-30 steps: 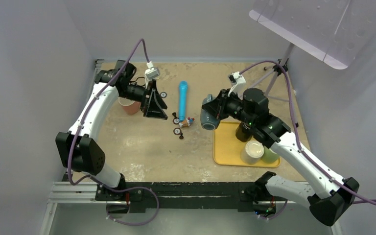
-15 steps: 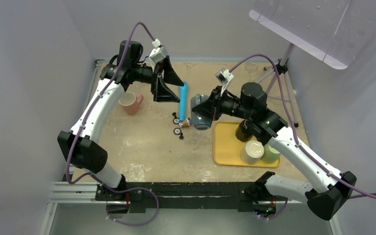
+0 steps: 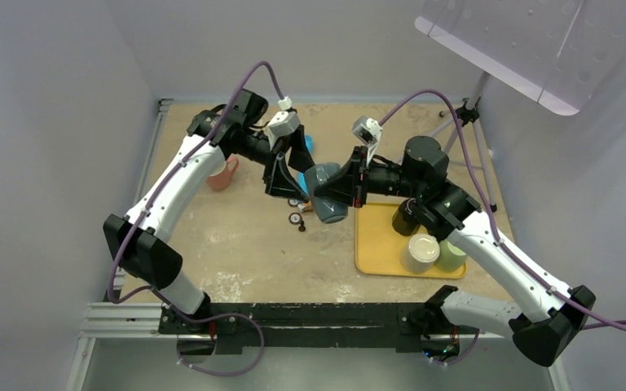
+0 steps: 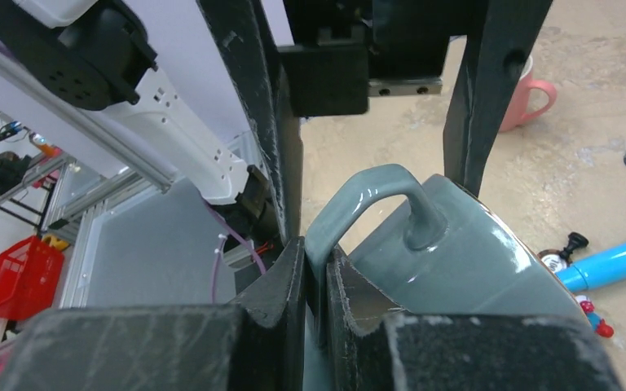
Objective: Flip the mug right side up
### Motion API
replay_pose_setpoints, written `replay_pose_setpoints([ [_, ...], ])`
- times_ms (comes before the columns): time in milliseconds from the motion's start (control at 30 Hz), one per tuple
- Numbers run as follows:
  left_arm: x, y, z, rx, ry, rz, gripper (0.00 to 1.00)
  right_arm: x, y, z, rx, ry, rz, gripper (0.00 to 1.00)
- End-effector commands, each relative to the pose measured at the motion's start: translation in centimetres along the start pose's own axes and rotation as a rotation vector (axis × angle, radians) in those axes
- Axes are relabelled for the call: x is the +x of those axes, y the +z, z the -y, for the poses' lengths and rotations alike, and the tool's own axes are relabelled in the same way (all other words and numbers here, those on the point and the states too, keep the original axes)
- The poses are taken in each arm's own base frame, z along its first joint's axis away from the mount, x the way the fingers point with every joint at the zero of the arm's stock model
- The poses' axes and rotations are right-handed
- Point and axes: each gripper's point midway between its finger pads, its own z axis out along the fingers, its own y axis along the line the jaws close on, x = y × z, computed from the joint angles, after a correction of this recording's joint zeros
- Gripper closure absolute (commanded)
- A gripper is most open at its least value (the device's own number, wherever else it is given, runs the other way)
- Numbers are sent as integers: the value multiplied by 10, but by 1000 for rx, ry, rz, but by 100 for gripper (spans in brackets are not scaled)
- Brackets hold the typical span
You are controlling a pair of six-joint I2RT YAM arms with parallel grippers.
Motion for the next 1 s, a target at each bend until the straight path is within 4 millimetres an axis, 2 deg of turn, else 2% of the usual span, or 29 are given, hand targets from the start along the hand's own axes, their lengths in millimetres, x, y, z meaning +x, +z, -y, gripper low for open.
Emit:
replay_pose_setpoints([
  [0, -1, 10, 29, 119, 20, 28, 31, -60, -13, -43, -112, -196, 174, 100],
  [100, -1, 13, 46, 162, 23, 36, 44, -62, -15, -42, -100, -212, 186, 100],
  [133, -3, 14, 50, 172, -16, 40, 55, -62, -15, -42, -99, -215, 189, 100],
  [167, -6, 14, 51, 177, -34, 49, 81, -60, -15, -41, -96, -212, 186, 100],
  [200, -7, 14, 52, 179, -41, 53, 99, -58, -14, -38, -92, -205, 181, 100],
  [300, -1, 10, 51, 153, -29, -10, 100, -55, -13, -20, 8, -157, 171, 100],
  [333, 3, 8, 47, 130, -43, -52, 100, -54, -14, -7, 86, -142, 164, 88],
  [400, 16, 1, 24, 3, -129, -163, 100, -51, -21, 20, 243, -121, 151, 37],
  [433, 28, -6, 5, -123, -162, -229, 100, -49, -25, 31, 305, -116, 151, 13],
  [467, 42, -15, -14, -258, -172, -291, 100, -43, -27, 40, 349, -105, 142, 5],
  [533, 58, -39, -41, -488, -78, -373, 100, -35, -30, 56, 429, -76, 138, 3],
  [633, 73, -81, -59, -743, 11, -508, 100, -28, -38, 81, 565, -24, 136, 2],
  [700, 91, -109, -63, -844, 38, -647, 100, -25, -50, 103, 708, 28, 150, 2],
  [733, 103, -129, -68, -915, 49, -743, 100, -21, -58, 117, 803, 65, 144, 2],
  [800, 131, -154, -70, -963, 17, -856, 100, -3, -87, 148, 1058, 121, 94, 2],
  [833, 139, -162, -71, -971, 0, -885, 100, 3, -91, 156, 1123, 143, 68, 2],
  [867, 154, -175, -71, -976, -52, -906, 100, 15, -108, 168, 1247, 155, 18, 2],
  [967, 187, -209, -75, -1017, -165, -941, 100, 44, -125, 192, 1393, 241, -87, 2],
])
